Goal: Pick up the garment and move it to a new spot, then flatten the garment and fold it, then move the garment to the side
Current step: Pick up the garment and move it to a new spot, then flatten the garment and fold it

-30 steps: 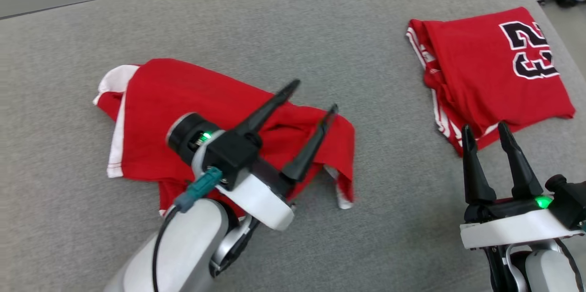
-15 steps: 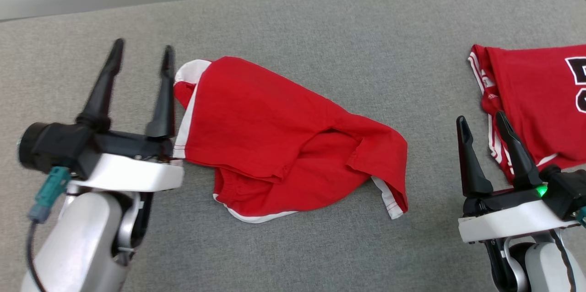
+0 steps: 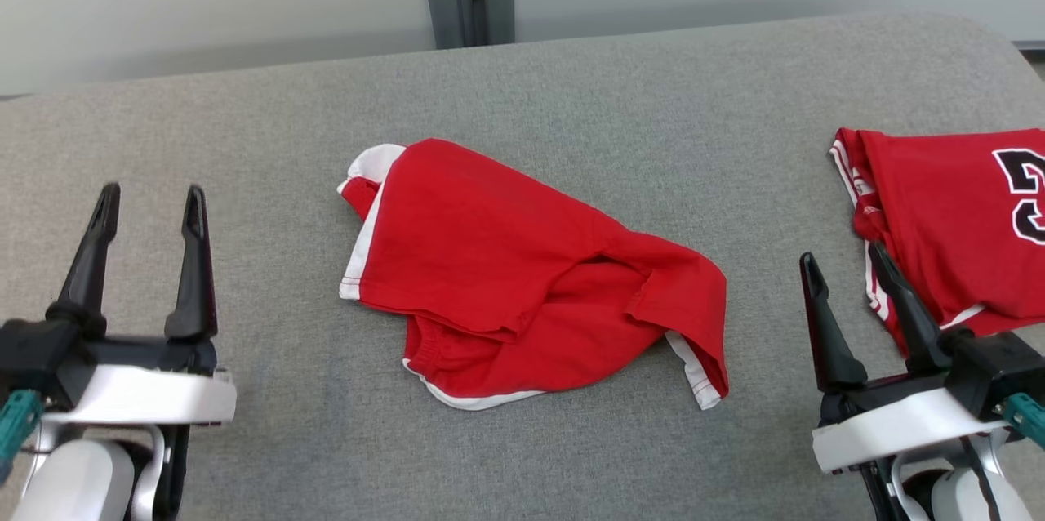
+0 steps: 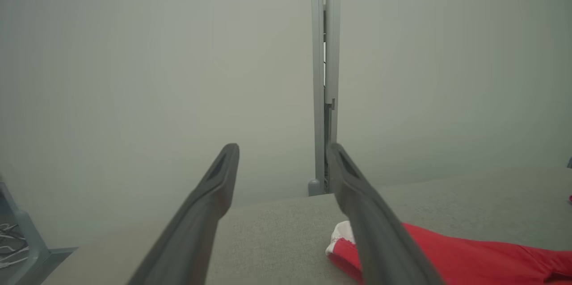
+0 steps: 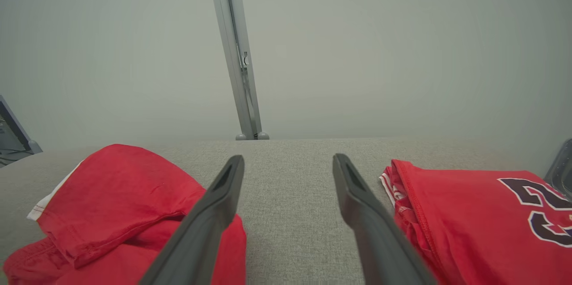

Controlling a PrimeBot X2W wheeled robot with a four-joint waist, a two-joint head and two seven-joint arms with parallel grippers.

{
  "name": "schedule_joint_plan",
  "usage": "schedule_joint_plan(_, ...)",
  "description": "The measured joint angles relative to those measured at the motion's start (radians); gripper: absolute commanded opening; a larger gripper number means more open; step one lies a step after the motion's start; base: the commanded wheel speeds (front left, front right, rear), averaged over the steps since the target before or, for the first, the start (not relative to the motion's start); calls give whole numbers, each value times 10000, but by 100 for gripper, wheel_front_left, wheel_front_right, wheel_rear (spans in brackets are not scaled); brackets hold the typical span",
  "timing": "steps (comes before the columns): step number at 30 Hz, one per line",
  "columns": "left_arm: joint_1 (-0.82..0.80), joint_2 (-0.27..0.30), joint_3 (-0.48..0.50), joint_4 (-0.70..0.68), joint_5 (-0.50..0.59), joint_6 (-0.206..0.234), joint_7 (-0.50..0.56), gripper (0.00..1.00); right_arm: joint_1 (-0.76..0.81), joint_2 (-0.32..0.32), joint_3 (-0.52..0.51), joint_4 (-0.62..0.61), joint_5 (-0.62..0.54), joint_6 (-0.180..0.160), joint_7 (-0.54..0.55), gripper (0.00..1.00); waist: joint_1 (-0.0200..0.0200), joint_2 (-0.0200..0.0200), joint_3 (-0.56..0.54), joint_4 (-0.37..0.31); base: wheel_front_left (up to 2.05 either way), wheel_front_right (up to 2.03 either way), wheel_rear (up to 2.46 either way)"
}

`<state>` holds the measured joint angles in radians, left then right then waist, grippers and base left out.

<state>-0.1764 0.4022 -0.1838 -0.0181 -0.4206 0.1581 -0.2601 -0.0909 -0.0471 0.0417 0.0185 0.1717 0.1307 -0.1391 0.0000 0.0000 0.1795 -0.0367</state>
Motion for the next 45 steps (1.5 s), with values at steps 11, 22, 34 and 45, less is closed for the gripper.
schedule_joint_plan(11,1640,-82,-54,-671,280,355,63,100,751,-2,-31,-132,-159,0,305,100,0,0,-699,10,0,0,0)
schedule_joint_plan(22,2124,-88,-303,-1312,322,589,635,100,1209,0,-2,-453,-161,0,571,100,0,0,-1021,78,0,0,0)
schedule_joint_plan(34,2135,-61,-405,-1448,320,677,790,100,1214,-8,274,-477,-244,0,777,100,0,0,-997,49,0,0,0)
schedule_joint_plan(45,1875,-48,-602,-1490,422,706,825,100,1110,-94,1624,1035,-531,2,1534,100,0,0,-704,241,0,0,0)
